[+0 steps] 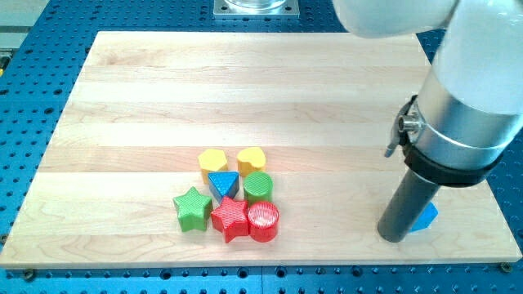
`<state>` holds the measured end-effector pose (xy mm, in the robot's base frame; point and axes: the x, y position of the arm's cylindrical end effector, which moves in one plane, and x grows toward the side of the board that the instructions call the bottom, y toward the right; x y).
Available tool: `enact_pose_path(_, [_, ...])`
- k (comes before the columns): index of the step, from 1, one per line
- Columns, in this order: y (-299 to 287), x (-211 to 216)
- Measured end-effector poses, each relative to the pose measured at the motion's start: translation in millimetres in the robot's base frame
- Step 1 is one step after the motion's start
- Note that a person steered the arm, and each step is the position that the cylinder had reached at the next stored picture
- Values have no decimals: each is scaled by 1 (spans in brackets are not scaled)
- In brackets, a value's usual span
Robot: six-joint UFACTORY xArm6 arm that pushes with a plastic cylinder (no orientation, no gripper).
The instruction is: Move the red blocks and green blocks towards the blue cube
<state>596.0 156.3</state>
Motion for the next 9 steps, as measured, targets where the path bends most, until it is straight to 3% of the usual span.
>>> enact_pose_path(1, [-48,22])
enact_pose_path(2, [-54,23])
enact_pose_path(3, [-106,23])
enact_pose_path(5, [-286,22])
enact_pose_path(6, [-319,-3])
enact_pose_path(7, [-322,-13])
enact_pose_path(9, [-215,-13])
